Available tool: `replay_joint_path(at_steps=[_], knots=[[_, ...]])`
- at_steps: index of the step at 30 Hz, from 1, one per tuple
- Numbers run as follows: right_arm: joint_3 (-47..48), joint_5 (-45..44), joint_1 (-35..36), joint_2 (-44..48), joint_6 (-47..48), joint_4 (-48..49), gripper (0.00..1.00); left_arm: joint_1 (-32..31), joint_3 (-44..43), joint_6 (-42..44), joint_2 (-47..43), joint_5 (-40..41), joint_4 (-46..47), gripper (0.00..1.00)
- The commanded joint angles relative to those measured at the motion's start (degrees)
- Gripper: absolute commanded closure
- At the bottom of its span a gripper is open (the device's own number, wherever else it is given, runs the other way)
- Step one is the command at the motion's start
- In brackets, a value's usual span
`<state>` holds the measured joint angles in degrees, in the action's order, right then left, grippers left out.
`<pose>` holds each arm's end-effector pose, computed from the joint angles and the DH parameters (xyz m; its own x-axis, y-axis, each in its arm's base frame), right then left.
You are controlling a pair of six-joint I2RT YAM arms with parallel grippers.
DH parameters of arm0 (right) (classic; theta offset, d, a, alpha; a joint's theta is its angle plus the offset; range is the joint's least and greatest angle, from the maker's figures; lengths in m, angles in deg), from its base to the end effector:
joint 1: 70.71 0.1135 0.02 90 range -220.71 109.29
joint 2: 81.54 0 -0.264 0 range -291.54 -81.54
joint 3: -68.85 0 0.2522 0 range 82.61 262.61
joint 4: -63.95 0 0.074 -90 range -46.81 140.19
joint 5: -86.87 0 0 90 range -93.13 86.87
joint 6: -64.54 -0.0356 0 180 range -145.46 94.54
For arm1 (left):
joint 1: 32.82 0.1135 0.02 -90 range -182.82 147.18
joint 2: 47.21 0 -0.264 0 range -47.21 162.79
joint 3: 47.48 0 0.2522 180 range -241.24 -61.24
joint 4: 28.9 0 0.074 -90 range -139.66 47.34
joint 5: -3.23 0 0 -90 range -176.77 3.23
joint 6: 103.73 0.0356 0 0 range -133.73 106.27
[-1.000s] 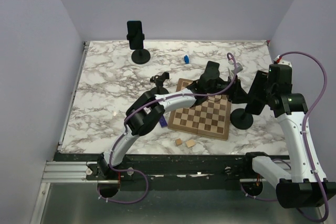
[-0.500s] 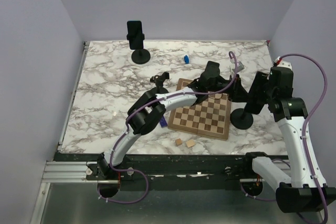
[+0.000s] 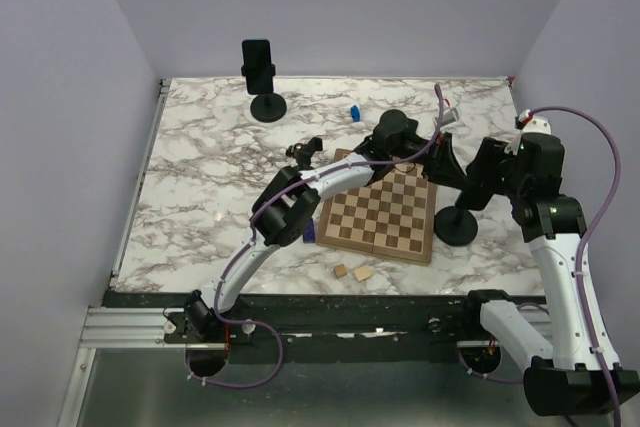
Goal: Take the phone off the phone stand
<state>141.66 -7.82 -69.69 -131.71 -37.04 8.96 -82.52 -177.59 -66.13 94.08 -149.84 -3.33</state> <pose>0.1762 0.0002 0.3547 -0.5138 0.1909 -0.8364 0.1577 0.9793 0.1267 0.3385 -0.4482 0.2521 -0.6181 0.1741 -0.7666 0.6789 -0.3733 -0.6322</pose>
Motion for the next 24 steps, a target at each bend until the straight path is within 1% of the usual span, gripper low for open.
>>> replay_joint_path(at_steps=[1,3,8,14,18,24], knots=[[-0.9,19.4,1.1,1.4,0.0,2.5,0.99,0.6,-5.0,-8.3,4.4,-5.5,4.0,1.00],[-0.8,21.0,1.2,1.6,0.3,2.3,0.99,0.7,-4.7,-7.4,4.0,-5.3,3.3,1.00],[0.7,25.2,1.3,2.6,0.7,1.9,0.99,-0.2,-3.8,-8.1,3.5,-4.9,5.9,1.00],[-0.1,29.8,2.0,5.0,1.0,3.2,0.99,-1.2,-4.7,-6.8,3.7,-3.7,4.5,1.00],[1.1,27.7,1.9,6.2,0.9,2.1,0.99,-1.3,-2.6,-4.0,2.1,-1.5,2.2,1.00],[7.4,18.7,2.0,5.7,-0.7,-3.0,0.99,-2.0,2.7,1.9,-2.6,4.0,-2.2,1.00]])
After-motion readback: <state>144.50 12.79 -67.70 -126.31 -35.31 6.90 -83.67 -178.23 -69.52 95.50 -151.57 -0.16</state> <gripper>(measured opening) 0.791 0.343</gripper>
